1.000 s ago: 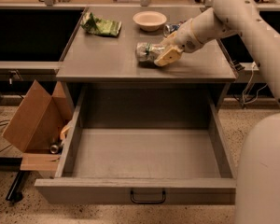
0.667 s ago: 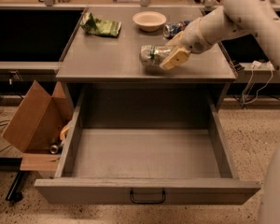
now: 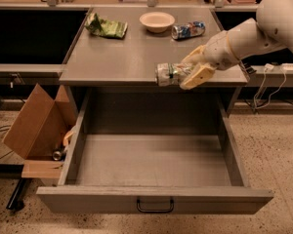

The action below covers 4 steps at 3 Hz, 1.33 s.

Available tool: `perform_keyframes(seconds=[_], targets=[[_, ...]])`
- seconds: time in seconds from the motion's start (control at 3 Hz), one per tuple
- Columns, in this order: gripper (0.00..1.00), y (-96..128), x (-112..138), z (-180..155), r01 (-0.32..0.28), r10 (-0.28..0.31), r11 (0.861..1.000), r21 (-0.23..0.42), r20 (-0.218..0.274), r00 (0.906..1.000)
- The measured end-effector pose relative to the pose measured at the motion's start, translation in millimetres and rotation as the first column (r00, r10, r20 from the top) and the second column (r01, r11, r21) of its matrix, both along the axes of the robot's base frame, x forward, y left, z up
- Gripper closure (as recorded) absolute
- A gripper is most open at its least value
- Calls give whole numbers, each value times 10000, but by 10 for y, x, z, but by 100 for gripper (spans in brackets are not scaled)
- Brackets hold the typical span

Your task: Place 7up can into top drawer

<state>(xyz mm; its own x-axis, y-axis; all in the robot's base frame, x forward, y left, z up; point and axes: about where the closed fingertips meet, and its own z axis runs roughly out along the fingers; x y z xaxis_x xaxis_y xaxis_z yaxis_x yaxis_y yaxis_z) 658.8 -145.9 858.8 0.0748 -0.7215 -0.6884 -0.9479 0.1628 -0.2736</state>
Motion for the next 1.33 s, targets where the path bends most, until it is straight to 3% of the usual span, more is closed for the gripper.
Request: perform_keyframes(seconds=[0.67, 1.0, 1.33], targets=[[100, 28, -31, -12, -37, 36, 9998, -193, -83, 10000], [100, -7, -230, 83, 46, -33, 9973, -736, 174, 9998], [100, -198, -636, 79, 587, -587, 9859, -1565, 49, 9983]])
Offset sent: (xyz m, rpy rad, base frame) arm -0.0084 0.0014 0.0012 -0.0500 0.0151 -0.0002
